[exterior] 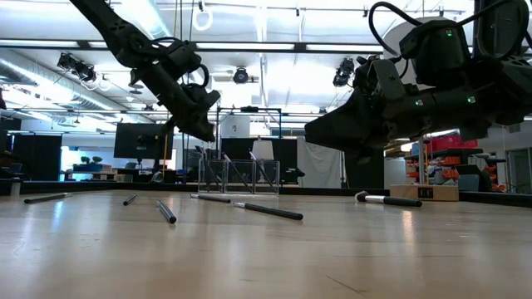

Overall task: Put items in baskets/containers
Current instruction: Put the black highlighter brush into the transparent organizer, then put the black eyeshadow brush into the transparent organizer

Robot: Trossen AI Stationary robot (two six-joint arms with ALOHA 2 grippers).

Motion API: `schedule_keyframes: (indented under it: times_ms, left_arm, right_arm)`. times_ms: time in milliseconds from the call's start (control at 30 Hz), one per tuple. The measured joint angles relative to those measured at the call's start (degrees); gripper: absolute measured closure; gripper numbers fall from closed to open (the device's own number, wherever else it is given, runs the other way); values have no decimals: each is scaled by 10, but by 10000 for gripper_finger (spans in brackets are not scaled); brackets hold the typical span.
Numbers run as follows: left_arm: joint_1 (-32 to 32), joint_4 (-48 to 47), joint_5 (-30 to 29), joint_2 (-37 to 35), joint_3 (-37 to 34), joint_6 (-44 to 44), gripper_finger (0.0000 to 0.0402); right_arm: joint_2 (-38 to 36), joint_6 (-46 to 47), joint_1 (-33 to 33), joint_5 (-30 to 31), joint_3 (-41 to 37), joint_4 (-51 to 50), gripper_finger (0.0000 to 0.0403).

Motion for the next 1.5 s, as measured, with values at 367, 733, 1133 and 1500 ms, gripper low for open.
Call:
schedule_keyframes:
  times_ms: [367, 733, 1133, 1500]
  left_arm:
    - [0, -10, -19, 0, 0, -2, 304]
    - [3, -8, -46, -71, 0, 23, 247]
    - [-136, -92, -131, -213, 0, 107, 281]
    - [-398, 185, -291, -180, -168, 50, 306]
  right_arm:
    - [0, 9, 0, 0, 0, 0, 274]
    - [0, 16, 1, 0, 0, 0, 274]
    - [0, 13, 19, 0, 0, -5, 274]
    - [-22, 9, 19, 59, 0, -90, 271]
